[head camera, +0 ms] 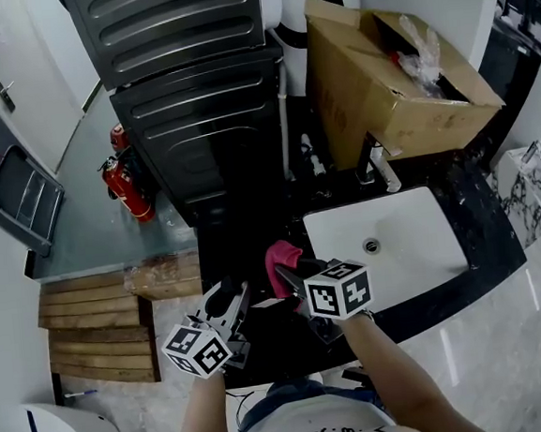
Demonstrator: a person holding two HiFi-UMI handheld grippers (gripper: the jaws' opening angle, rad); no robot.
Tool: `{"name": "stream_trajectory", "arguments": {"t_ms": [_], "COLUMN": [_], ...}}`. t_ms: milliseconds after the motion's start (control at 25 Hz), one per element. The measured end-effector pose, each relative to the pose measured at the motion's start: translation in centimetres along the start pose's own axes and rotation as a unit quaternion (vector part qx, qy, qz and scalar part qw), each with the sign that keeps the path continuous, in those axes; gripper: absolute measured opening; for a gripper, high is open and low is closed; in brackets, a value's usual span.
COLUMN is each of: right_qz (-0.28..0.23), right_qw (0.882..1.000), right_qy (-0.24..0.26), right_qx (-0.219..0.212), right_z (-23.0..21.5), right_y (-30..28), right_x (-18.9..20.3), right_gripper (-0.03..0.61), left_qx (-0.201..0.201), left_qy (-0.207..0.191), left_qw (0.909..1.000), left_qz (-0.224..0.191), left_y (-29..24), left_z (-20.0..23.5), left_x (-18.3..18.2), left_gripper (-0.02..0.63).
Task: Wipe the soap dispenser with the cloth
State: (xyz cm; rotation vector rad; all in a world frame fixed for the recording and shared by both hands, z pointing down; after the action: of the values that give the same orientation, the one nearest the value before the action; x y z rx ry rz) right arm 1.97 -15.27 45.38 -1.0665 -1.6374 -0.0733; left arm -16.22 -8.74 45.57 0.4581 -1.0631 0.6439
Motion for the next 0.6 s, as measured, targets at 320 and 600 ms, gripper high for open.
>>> {"name": "stream_trajectory", "arguments": {"t_ms": [320, 600], "right_qz": [0.073, -0.002], "right_qw": [0.990, 0.989], "right_qy": [0.052, -0.032], "right_qx": [0.112, 0.142], "right_z": [-2.4, -4.3], "right_y": [0.8, 5.1], "right_x": [2.7, 1.4], "right_gripper": [0.049, 0.049], "left_qx": [-0.005, -0.036], "left_qy": [-0.027, -0.116], "left_qw": [0.9996, 0.9896], "left_qz": [0.010, 0.077], "left_y": [-0.7, -4.2], "left_z": [-0.7, -3.5], "left_x": [-0.1, 0.0], "left_gripper": [0.112, 0.112]}}
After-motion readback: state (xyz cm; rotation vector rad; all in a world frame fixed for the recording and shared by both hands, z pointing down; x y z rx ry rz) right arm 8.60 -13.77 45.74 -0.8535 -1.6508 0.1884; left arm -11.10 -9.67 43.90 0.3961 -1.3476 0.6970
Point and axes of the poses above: the fingertips, and each gripper's own axes: y backward along the fingers, z to its left, x out of its underside, the point moved 8 cm from there along y, backward along the fingers, and after that the axes turned 10 degrees about x, right-handed, at the moved point
